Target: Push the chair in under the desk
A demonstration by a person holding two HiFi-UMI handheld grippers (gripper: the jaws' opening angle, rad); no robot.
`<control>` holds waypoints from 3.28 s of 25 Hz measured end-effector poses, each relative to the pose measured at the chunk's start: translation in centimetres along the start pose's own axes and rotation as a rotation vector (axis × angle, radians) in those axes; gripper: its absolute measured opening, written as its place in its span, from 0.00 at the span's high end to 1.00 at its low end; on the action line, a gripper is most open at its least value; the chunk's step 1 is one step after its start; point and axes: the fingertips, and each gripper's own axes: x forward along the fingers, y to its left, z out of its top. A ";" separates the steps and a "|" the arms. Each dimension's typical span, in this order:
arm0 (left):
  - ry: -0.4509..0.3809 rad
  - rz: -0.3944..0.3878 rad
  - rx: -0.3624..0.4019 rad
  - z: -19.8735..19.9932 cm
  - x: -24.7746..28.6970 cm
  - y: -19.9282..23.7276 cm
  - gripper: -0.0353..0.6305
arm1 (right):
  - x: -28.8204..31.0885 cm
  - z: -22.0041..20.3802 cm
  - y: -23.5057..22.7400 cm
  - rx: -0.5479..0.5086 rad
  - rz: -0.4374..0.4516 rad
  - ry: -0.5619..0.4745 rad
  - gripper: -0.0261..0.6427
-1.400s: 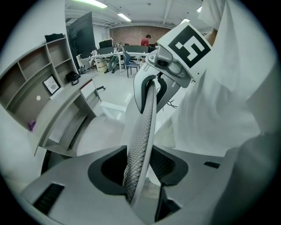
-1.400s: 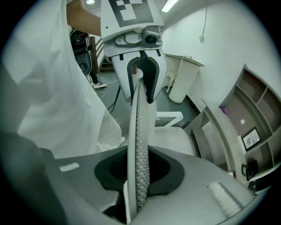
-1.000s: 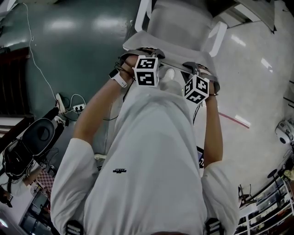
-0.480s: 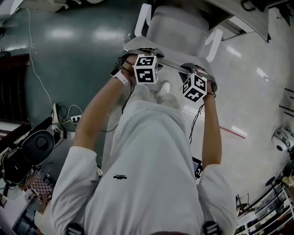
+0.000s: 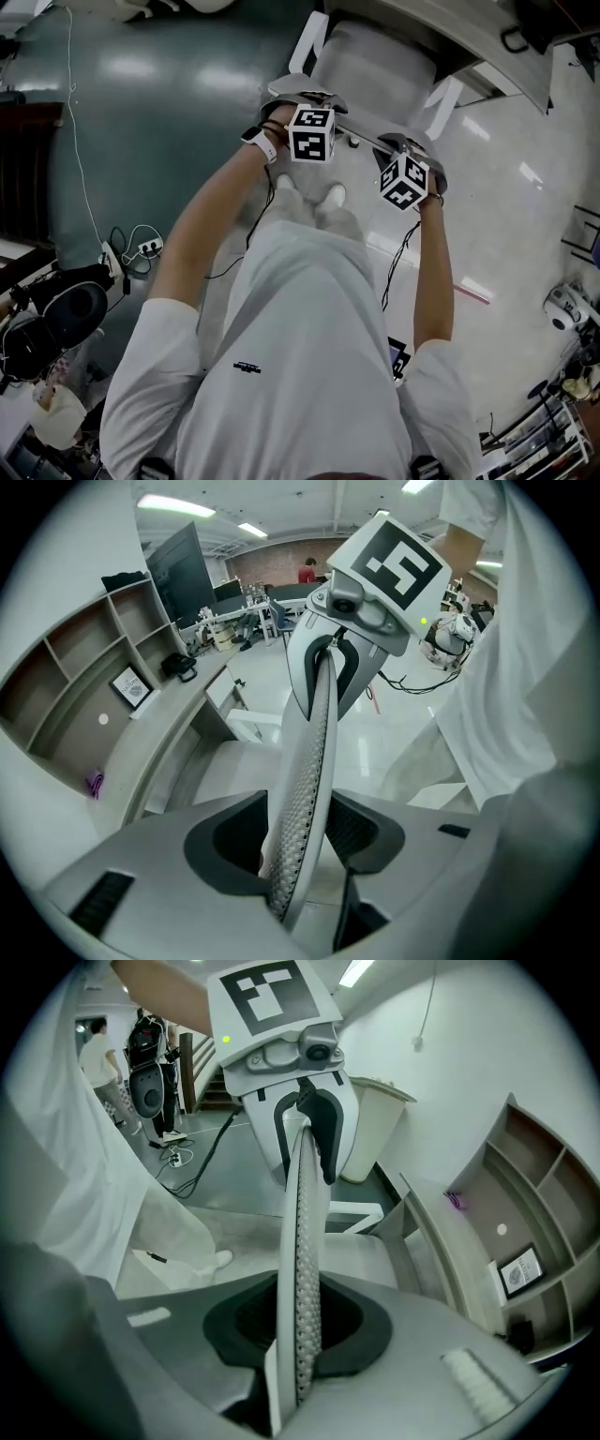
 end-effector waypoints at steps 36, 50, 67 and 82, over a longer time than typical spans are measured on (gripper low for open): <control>0.083 0.043 0.030 2.6 3.7 13.0 0.72 | 2.0 -1.6 -14.0 -0.103 -0.060 -0.014 0.86; 0.096 0.114 0.085 2.9 5.3 20.5 0.72 | 3.4 -1.2 -21.1 -0.114 -0.099 -0.017 0.86; 0.099 0.210 0.139 4.4 7.1 28.8 0.74 | 4.6 -1.8 -29.6 -0.148 -0.150 -0.020 0.86; 0.093 0.235 0.141 5.6 7.9 33.1 0.74 | 5.2 -2.7 -34.2 -0.195 -0.207 0.036 0.87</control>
